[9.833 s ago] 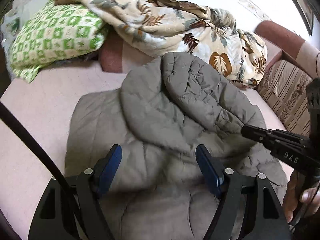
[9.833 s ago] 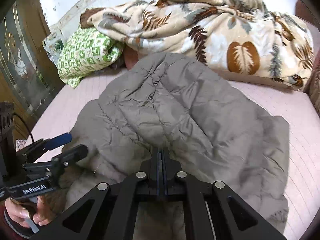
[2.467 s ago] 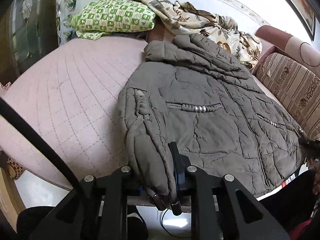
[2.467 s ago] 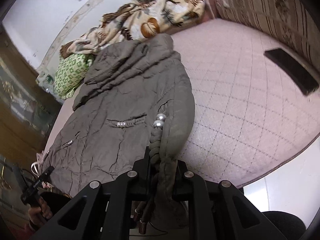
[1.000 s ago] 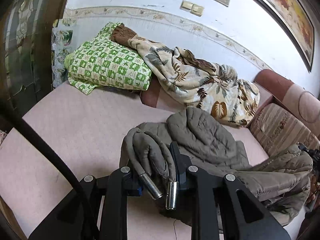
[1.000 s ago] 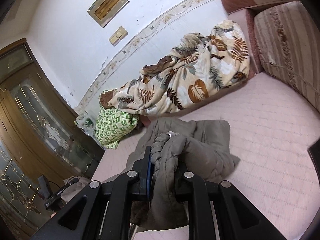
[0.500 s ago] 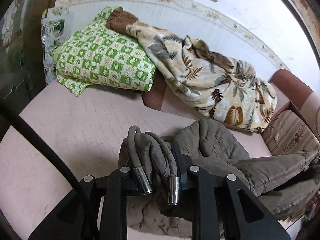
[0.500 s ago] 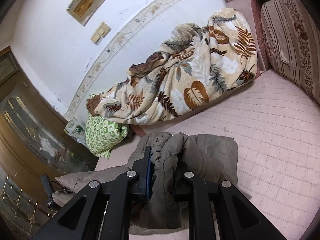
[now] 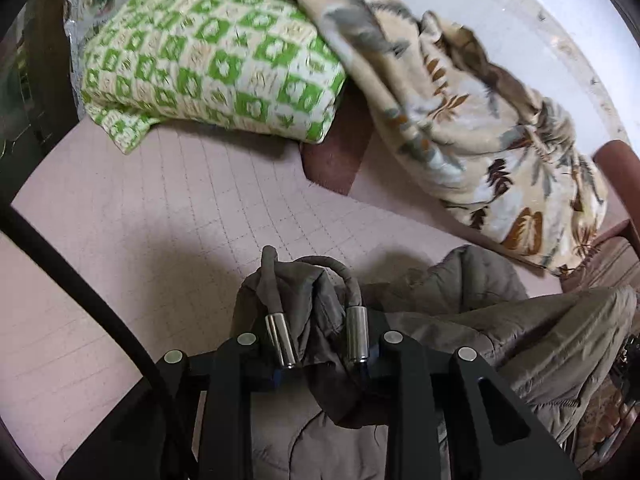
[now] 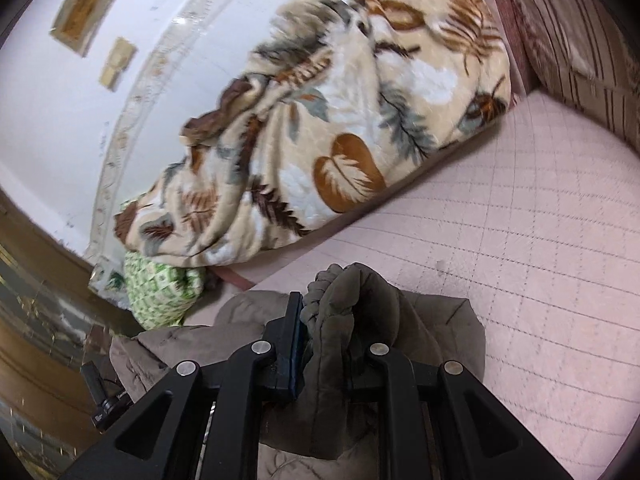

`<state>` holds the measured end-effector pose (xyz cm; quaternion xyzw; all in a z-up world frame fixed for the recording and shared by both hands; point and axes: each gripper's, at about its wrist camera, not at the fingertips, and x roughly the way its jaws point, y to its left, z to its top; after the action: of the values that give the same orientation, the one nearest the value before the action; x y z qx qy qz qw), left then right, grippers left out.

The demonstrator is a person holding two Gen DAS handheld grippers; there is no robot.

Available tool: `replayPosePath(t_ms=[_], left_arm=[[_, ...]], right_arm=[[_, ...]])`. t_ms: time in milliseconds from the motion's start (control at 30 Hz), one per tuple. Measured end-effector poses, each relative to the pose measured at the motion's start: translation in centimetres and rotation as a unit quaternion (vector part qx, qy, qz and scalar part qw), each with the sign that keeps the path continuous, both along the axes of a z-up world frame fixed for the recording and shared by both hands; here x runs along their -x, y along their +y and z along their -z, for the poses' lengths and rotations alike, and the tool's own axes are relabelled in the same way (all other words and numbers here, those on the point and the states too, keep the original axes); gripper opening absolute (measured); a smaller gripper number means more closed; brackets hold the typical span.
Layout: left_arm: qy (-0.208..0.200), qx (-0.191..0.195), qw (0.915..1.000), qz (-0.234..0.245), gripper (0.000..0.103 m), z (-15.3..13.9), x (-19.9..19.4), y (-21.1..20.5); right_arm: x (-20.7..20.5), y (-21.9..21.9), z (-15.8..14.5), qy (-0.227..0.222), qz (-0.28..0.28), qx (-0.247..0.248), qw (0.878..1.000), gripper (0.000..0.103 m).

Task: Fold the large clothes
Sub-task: 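Lift the held hem with both grippers and fold it toward the hood, then lower the folded hem onto the jacket and open both grippers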

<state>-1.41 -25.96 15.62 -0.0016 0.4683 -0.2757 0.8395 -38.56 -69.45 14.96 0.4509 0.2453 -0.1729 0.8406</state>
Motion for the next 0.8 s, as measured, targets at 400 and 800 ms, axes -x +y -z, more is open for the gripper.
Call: replayPosePath(t_ms=[400, 800], left_arm=[[0.050, 0.001, 0.9988, -0.004, 0.031, 4.7, -3.8, -2.9], [0.066, 0.058, 0.9959, -0.022, 0.056, 1.5, -5.7, -1.2]], right_arm=[[-3.9, -4.5, 6.8, 0.031, 0.027, -0.094, 0.995, 0.022], [-1.1, -6.1, 3.2, -0.060, 0.049, -0.139, 0.987, 0.050]])
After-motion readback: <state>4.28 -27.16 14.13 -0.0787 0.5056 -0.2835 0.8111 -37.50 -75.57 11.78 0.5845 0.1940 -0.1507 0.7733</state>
